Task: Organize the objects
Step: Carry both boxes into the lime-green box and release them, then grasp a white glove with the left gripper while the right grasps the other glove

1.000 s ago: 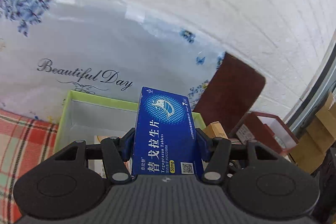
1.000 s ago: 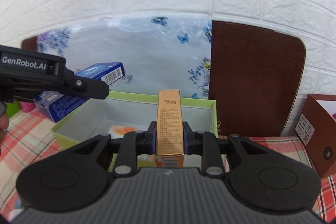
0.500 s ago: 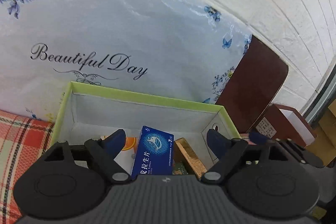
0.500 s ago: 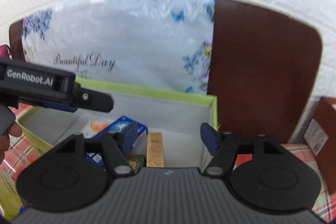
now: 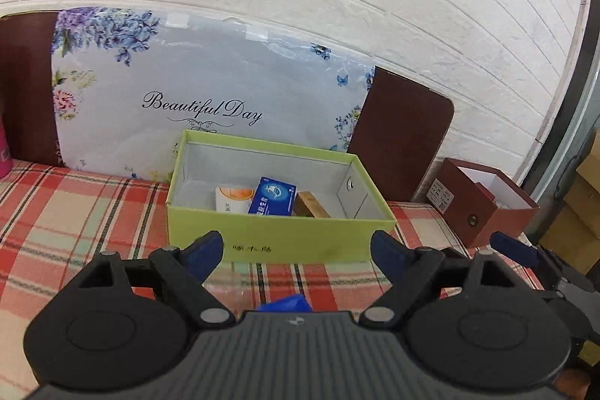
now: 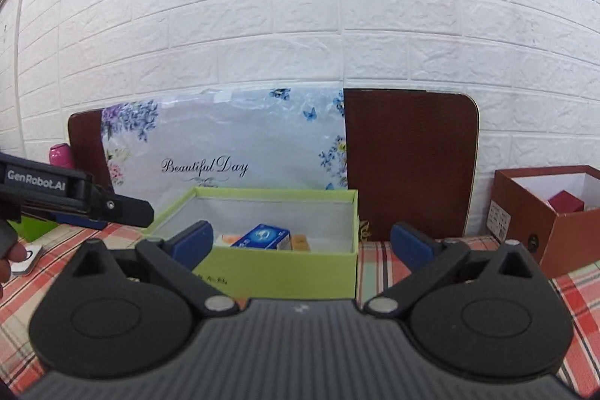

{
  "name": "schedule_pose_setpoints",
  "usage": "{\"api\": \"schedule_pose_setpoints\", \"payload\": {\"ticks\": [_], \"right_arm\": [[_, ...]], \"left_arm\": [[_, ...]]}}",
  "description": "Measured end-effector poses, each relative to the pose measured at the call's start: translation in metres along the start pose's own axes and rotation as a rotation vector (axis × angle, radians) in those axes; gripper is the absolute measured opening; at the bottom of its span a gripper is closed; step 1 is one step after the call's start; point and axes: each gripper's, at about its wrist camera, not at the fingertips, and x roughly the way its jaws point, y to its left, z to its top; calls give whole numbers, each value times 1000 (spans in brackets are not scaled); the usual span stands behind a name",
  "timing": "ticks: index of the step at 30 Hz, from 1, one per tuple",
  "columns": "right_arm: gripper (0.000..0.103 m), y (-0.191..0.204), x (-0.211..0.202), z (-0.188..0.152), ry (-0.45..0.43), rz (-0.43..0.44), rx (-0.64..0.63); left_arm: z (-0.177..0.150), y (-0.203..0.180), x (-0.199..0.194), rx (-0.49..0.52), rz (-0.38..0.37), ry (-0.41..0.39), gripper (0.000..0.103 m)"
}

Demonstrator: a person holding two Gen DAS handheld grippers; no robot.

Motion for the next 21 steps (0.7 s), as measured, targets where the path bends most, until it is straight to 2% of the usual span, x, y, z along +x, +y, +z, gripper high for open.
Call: {"api": "schedule_pose_setpoints", "payload": {"ticks": [5, 10, 16, 21], "right_arm": [[103, 14, -42, -32, 43, 5, 3], [103, 25, -70, -66, 85, 10, 13], [103, 35, -82, -105, 172, 22, 58], [103, 50, -86, -130, 244, 52, 65]], "left_arm": [[-44, 5, -36, -37, 20, 35, 90], [-81, 14, -55, -70, 66, 71, 90], [-117, 30, -61, -113, 98, 154, 90], [-134, 45, -65, -118, 127, 177, 90]]}}
